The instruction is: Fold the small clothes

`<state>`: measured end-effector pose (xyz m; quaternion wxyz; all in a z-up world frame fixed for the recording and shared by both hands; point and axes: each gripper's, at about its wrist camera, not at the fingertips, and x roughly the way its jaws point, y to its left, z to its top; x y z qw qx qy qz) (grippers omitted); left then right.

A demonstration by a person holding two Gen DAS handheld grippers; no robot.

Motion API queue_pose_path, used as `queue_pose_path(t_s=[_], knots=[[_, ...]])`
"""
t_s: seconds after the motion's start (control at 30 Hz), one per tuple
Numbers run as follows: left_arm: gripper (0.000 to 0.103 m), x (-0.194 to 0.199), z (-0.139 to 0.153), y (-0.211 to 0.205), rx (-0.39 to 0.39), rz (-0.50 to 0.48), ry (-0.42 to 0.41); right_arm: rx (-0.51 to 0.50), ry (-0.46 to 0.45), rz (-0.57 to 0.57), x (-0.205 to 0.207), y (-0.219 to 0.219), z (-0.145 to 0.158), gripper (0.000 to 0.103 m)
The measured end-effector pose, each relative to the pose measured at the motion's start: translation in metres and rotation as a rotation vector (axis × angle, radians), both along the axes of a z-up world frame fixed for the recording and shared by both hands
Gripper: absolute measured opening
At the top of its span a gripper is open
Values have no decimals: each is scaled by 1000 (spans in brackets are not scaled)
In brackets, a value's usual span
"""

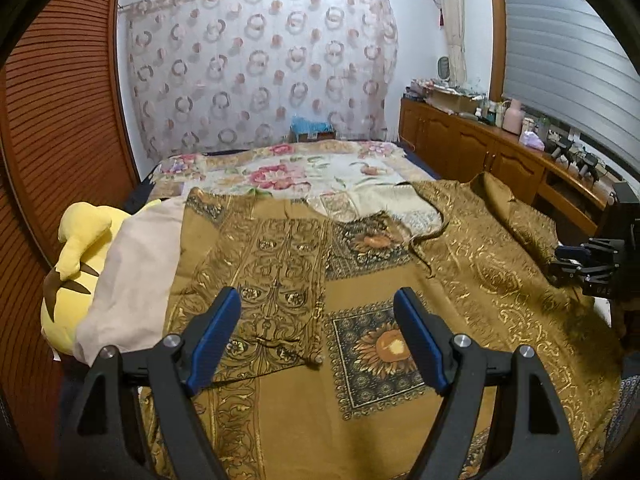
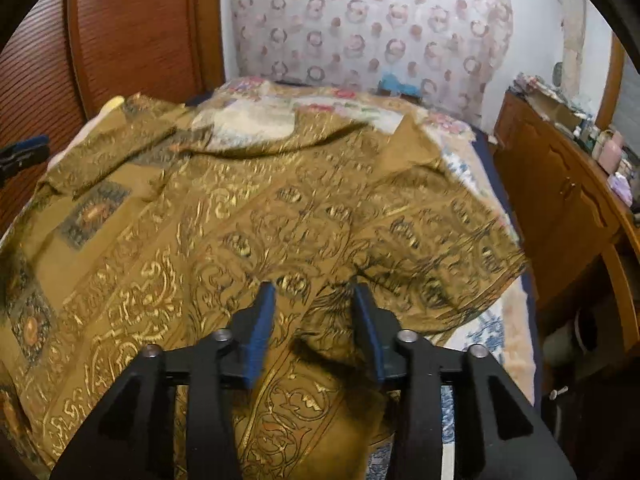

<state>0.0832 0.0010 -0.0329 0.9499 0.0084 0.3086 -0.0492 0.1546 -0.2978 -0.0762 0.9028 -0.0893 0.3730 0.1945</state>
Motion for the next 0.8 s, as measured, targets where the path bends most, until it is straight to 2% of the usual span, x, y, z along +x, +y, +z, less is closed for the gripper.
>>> queue_pose_path(t_s=[0.33,0.8], knots=[[79,-8,8,-8,4,-13,-22,29,-75,-113,5,-35,24,57],[79,-11,-4,-22,3,-47,5,50,72,-239,42,-77,-12,57]])
